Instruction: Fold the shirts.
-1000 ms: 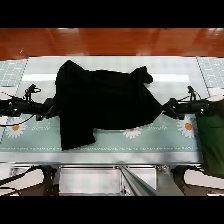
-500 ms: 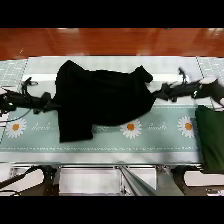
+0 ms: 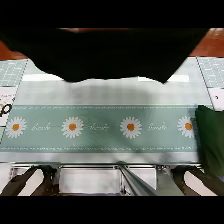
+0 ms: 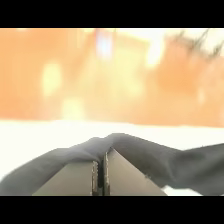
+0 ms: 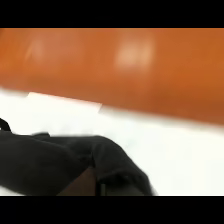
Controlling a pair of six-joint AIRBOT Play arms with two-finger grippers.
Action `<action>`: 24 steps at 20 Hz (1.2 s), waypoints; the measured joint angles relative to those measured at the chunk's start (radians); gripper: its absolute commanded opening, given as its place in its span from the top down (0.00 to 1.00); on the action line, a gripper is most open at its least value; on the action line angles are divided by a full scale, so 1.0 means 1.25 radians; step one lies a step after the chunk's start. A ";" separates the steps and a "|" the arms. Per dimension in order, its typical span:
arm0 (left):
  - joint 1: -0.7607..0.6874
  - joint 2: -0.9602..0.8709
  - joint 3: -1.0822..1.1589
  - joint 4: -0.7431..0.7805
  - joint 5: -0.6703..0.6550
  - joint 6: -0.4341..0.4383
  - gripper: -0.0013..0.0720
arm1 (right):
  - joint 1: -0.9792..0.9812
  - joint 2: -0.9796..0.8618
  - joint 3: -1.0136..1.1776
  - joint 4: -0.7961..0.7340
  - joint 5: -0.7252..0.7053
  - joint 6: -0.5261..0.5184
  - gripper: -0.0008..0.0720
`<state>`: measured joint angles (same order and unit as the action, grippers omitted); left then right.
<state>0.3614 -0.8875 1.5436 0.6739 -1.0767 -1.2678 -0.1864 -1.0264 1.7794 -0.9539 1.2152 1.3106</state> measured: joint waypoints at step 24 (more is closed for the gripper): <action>-0.031 0.115 -0.362 0.239 0.082 -0.050 0.95 | 0.001 0.189 -0.453 -0.052 -0.045 0.039 0.95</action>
<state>0.3229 -0.7441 1.0916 0.9730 -0.9741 -1.3304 -0.1848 -0.7902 1.2137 -1.0191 1.1584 1.3590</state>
